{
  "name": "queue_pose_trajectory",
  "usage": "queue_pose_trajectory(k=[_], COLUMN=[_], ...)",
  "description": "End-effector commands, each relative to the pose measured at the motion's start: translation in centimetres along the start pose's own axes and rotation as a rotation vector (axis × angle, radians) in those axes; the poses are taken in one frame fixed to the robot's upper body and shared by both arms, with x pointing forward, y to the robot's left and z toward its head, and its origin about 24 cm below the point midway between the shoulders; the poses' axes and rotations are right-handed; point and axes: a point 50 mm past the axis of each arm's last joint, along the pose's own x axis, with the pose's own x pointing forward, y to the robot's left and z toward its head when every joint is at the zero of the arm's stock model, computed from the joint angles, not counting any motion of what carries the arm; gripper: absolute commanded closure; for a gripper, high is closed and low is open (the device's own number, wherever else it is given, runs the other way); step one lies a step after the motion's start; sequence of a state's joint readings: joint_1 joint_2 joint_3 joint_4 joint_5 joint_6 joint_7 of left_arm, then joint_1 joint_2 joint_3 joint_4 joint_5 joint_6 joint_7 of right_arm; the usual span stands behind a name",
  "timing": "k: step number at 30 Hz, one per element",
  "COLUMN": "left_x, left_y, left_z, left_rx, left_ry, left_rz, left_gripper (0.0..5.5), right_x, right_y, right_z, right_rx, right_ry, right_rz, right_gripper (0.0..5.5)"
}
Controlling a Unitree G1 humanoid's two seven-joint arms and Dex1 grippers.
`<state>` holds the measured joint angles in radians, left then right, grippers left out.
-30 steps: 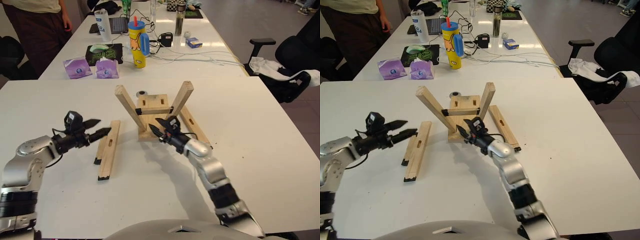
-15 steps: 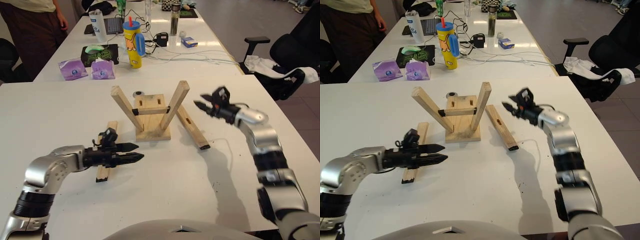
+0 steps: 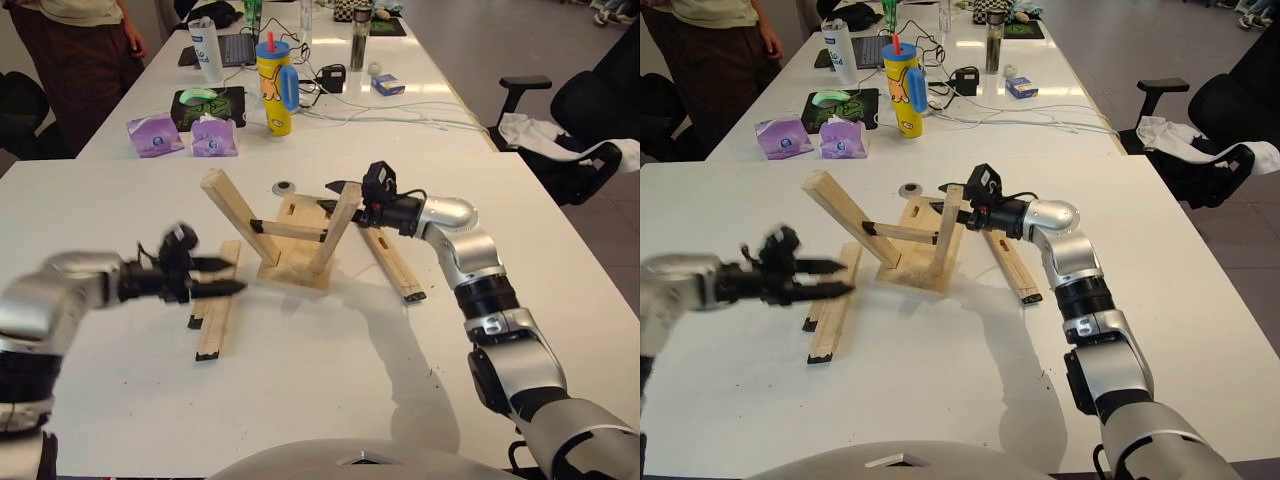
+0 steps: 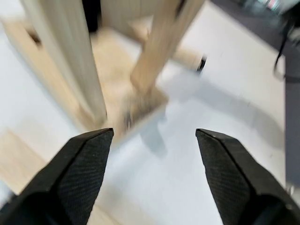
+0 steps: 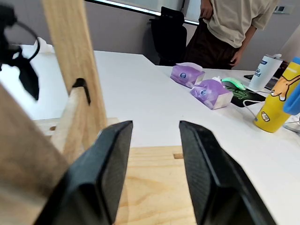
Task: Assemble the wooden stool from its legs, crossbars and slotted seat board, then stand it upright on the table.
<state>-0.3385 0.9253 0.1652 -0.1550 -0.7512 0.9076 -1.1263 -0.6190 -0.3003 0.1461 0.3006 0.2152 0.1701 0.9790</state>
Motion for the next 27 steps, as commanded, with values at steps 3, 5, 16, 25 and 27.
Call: queue_pose_trajectory(k=[3, 5, 16, 25, 27], left_x=[-4.8, -4.8, -0.7, 5.9, 6.6], left_y=[0.9, 1.2, -1.7, -4.8, -5.3], left_z=[4.8, 2.3, -5.8, -10.3, -10.8], left_rx=[0.037, 0.026, -0.137, -0.136, -0.127], left_ry=[-0.253, -0.122, 0.072, 0.206, 0.228], left_rz=[0.067, 0.098, -0.089, -0.14, -0.148], left_gripper=[2.21, 2.21, 2.21, 2.21, 2.21], right_x=[1.2, 1.7, -1.8, -0.2, -0.1], right_y=[3.3, 4.2, -1.9, -3.3, -3.4], right_z=[2.0, 2.0, -4.1, -6.7, -6.7], right_rx=[-0.001, 0.012, -0.12, -0.266, -0.293], right_ry=[-0.01, -0.009, 0.337, 0.498, 0.514], right_rz=[0.025, 0.028, -0.312, -0.235, -0.22], right_gripper=[3.67, 3.67, 3.67, 3.67, 3.67])
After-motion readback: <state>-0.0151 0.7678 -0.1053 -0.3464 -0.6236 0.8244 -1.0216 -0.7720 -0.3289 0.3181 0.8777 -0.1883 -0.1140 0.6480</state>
